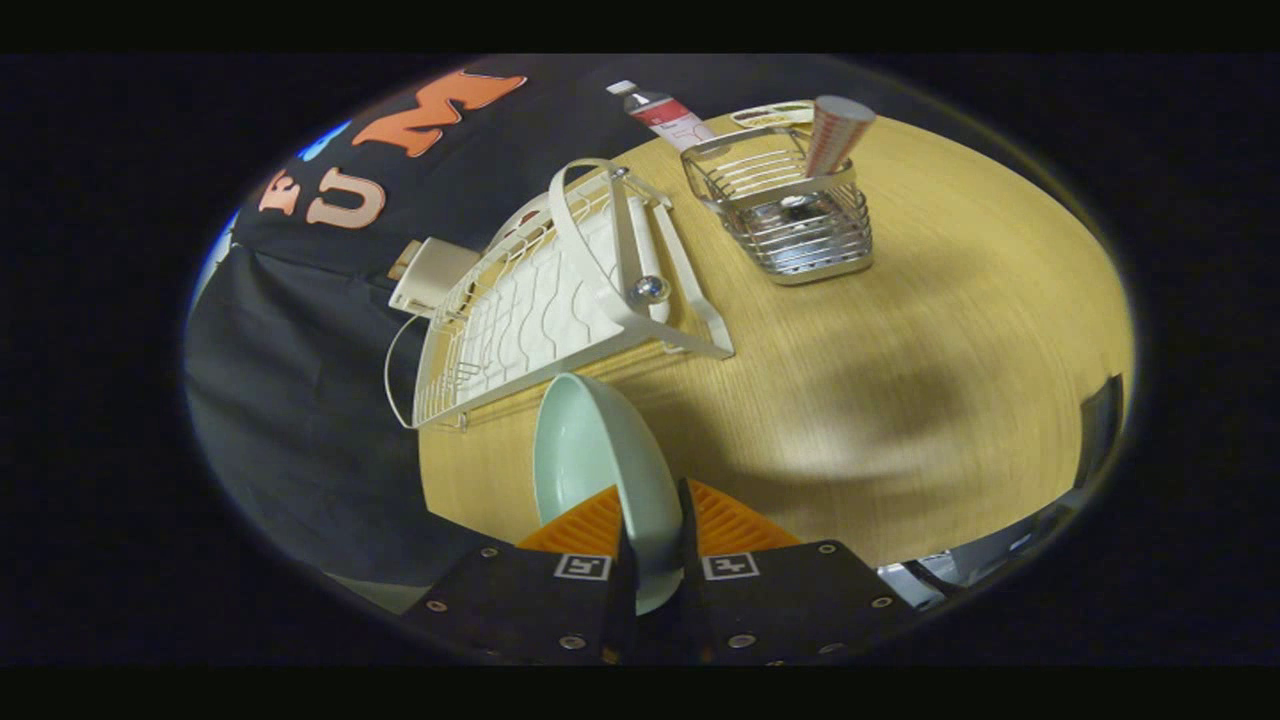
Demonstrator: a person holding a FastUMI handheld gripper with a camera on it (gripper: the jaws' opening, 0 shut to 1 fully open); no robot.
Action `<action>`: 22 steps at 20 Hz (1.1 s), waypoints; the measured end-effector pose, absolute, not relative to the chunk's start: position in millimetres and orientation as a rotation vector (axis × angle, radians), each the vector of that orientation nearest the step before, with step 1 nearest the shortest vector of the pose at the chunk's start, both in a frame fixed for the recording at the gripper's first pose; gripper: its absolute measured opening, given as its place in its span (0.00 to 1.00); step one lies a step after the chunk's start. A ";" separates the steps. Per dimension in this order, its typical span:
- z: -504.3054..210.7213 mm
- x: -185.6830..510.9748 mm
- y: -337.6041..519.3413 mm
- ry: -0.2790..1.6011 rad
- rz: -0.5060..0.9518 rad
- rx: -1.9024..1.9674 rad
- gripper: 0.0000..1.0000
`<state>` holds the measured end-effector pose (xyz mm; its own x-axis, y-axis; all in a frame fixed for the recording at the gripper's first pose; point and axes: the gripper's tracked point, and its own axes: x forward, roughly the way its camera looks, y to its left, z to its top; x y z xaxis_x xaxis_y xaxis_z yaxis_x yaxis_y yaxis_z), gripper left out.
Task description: Take the plate from the dish rack, then take the spoon from the basket and place it into the plate.
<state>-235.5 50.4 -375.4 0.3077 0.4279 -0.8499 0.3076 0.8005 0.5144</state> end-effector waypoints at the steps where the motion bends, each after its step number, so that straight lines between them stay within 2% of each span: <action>1: -377.6 -234.1 53.5 1.274 0.097 0.703 0.19; 5: -391.2 -228.3 49.3 1.228 0.077 0.679 0.21; 7: -395.7 -227.1 37.4 1.215 0.046 0.620 0.26; 11: -381.3 -211.9 12.7 1.117 0.016 0.551 0.41; 16: -342.8 -168.4 -39.0 0.862 -0.070 0.368 0.72; 18: -333.2 -155.1 -61.7 0.791 -0.125 0.307 0.78; 22: -316.6 -136.3 -90.6 0.674 -0.178 0.190 0.79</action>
